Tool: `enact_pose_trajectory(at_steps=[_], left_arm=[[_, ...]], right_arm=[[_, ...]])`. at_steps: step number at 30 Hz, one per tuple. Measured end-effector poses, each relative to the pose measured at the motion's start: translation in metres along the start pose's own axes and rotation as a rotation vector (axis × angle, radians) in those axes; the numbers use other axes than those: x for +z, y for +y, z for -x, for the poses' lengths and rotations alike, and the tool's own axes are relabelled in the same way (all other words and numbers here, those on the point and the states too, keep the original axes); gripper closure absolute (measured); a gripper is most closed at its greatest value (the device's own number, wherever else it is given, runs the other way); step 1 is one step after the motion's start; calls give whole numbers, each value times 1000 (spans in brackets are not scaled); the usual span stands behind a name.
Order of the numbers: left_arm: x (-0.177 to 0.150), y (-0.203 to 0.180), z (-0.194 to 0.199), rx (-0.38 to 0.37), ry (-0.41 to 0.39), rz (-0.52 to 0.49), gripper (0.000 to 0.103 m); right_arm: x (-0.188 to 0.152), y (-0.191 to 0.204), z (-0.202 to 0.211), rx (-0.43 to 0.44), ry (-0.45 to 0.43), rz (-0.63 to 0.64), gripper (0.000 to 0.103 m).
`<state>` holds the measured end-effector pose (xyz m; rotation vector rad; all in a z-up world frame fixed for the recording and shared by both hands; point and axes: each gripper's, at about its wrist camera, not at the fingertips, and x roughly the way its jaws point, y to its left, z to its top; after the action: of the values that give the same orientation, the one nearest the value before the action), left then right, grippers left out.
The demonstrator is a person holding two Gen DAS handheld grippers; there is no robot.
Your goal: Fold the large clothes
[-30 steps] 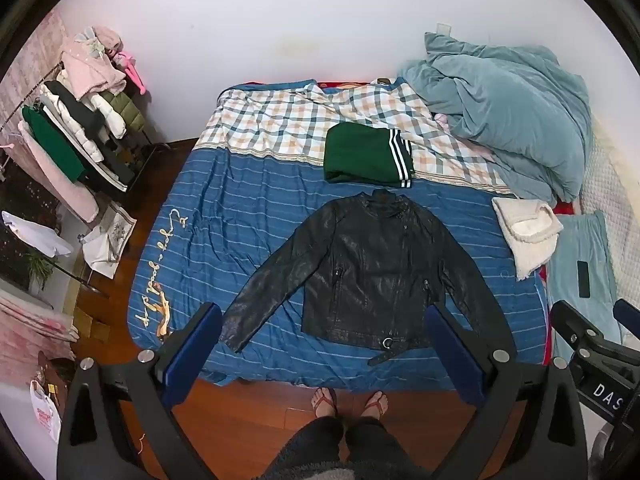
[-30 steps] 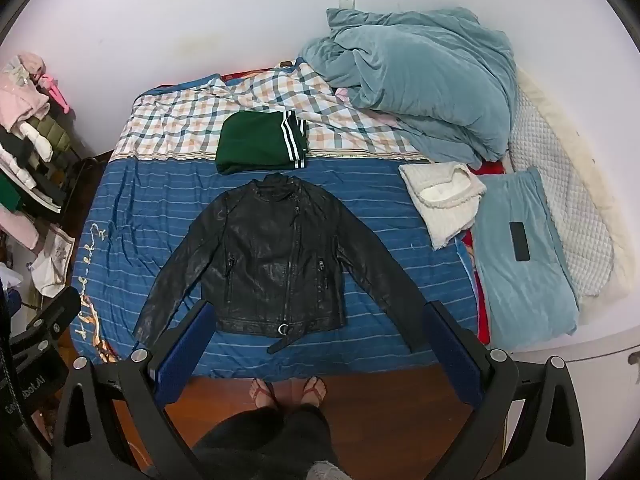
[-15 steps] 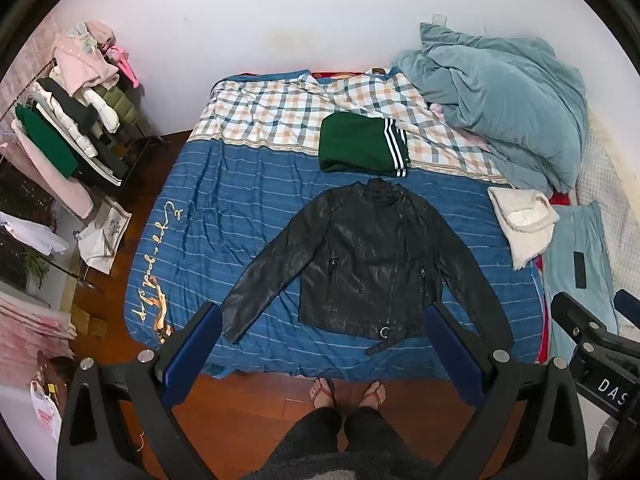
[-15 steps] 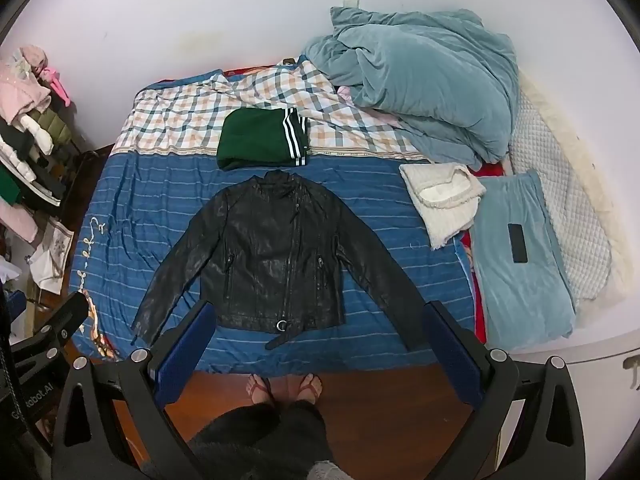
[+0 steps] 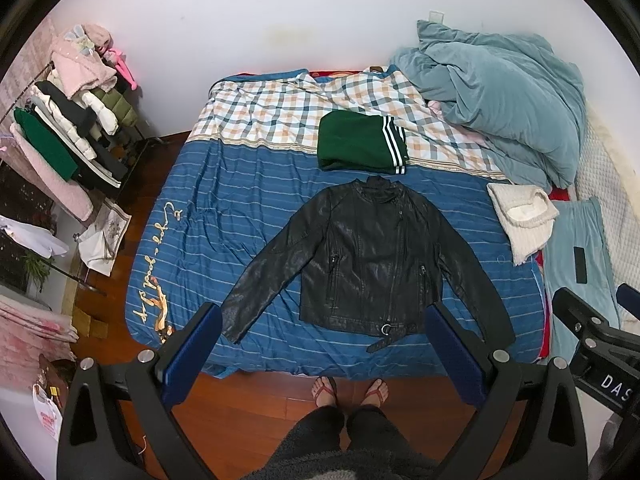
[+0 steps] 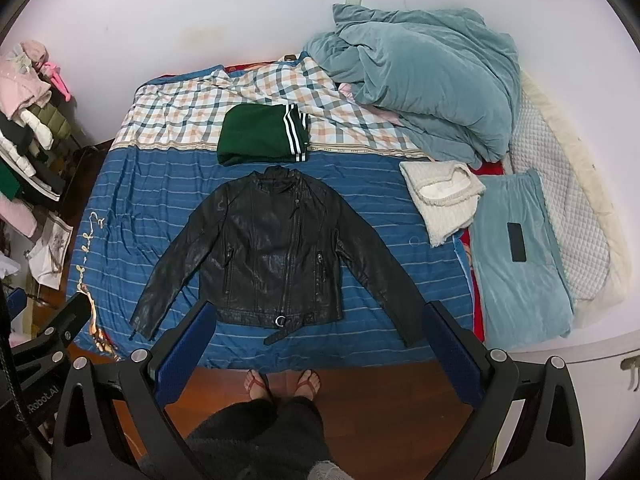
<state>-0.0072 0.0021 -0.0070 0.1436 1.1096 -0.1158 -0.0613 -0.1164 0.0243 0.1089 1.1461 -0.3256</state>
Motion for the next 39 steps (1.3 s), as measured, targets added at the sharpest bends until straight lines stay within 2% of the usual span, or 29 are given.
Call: enact_pose_trajectory(at_steps=[27, 39], left_arm=[[4, -5, 2, 7, -6, 0, 0], [16, -9, 12, 7, -20, -3, 0]], right_arm=[[1, -9, 12, 4, -11, -3, 0], [0, -8, 13, 5, -12, -5, 0]])
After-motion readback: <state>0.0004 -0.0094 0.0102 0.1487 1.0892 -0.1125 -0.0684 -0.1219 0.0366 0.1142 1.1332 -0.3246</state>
